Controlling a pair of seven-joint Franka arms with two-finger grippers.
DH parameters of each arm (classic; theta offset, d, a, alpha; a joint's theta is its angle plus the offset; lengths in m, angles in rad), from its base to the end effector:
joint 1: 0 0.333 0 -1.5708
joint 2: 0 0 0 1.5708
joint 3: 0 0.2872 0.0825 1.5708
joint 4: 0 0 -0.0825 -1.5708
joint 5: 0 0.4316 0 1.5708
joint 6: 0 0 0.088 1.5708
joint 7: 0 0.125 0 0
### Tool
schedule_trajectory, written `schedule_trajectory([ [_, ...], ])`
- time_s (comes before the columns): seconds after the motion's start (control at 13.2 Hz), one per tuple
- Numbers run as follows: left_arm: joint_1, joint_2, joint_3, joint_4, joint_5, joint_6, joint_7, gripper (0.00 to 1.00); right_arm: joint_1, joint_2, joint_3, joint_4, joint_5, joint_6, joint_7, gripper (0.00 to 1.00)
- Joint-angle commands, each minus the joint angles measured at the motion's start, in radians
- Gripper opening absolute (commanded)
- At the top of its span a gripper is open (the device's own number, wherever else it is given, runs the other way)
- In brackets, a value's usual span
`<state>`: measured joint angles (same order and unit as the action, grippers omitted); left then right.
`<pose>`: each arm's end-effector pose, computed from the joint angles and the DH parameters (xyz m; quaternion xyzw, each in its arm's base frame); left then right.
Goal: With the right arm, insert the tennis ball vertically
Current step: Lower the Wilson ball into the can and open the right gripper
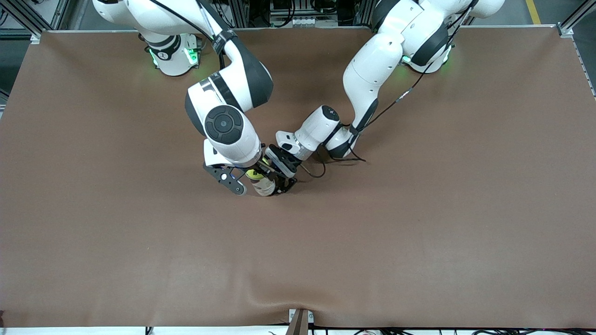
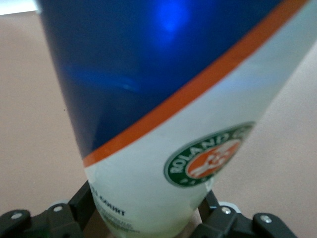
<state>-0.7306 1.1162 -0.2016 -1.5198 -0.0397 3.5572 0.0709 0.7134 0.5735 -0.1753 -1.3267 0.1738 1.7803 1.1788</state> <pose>0.4645 -0.5657 0.0514 0.8291 -0.3292 0.3837 0.2386 0.6089 0.4086 0.3382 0.9433 -0.3253 -0.0634 0.0187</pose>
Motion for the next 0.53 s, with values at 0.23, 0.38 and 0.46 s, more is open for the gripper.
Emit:
schedule_trajectory([
  [0.23,-0.015,-0.029,0.013,-0.023,-0.032,-0.003,0.000,0.90,-0.028,-0.064,-0.001,-0.003,0.003,-0.136,-0.111,1.00],
  [0.38,-0.015,-0.029,0.013,-0.023,-0.032,-0.003,0.000,0.90,-0.023,-0.066,0.000,-0.003,0.003,-0.142,-0.104,0.91],
  [0.46,-0.015,-0.029,0.013,-0.023,-0.032,-0.003,0.000,0.90,-0.026,-0.066,0.000,-0.003,0.004,-0.144,-0.105,0.30],
])
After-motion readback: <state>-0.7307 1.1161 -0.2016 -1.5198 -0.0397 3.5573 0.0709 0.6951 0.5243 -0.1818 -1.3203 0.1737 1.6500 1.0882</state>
